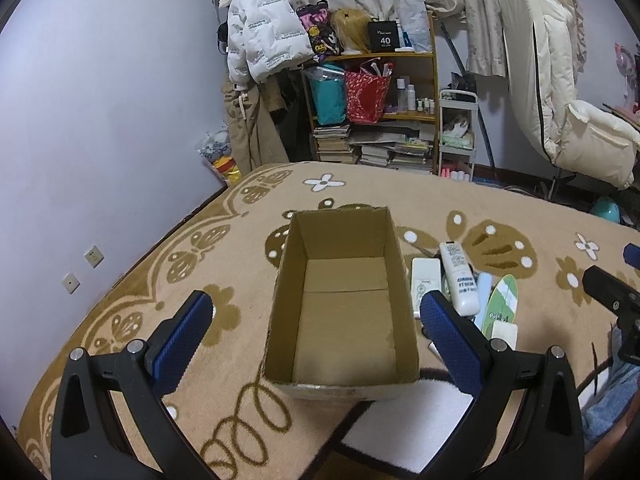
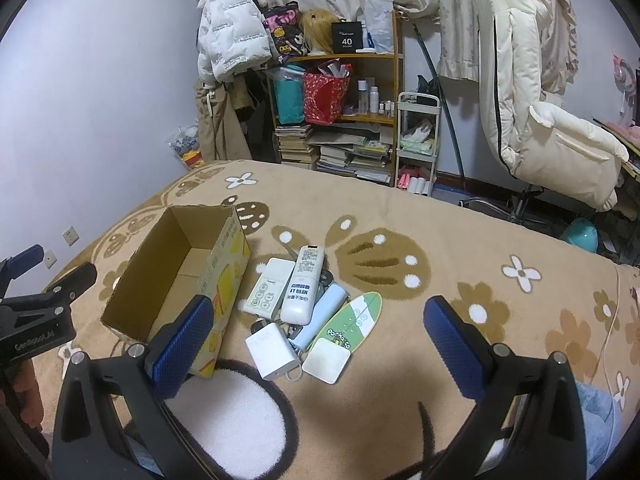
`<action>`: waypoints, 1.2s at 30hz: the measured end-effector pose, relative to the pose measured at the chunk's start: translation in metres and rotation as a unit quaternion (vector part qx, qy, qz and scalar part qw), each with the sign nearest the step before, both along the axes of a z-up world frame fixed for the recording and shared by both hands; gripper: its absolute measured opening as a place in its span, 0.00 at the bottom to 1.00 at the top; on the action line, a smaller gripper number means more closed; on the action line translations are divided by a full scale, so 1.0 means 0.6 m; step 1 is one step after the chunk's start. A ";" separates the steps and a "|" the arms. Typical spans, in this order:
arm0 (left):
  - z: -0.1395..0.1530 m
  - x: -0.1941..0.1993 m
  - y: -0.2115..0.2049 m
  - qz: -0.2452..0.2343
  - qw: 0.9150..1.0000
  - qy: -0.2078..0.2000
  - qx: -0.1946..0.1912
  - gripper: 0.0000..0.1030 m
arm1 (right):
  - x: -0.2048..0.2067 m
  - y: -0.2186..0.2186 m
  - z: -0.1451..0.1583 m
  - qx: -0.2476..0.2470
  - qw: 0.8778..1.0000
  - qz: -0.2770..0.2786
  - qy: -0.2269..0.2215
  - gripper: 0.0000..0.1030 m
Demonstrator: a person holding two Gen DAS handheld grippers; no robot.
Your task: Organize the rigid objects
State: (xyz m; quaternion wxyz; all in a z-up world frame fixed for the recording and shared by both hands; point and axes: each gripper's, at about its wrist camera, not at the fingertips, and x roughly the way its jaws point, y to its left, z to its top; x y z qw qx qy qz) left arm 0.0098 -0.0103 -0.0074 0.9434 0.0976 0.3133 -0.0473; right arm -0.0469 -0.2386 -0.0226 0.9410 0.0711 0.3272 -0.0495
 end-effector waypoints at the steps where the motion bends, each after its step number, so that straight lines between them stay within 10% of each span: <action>1: 0.002 0.003 -0.002 -0.003 1.000 0.000 -0.001 1.00 | 0.004 -0.004 0.001 0.001 1.000 0.000 0.001 1.00; 36: -0.033 0.206 0.013 0.015 0.995 0.098 0.001 1.00 | 0.195 -0.006 -0.037 -0.003 0.996 -0.003 0.086 1.00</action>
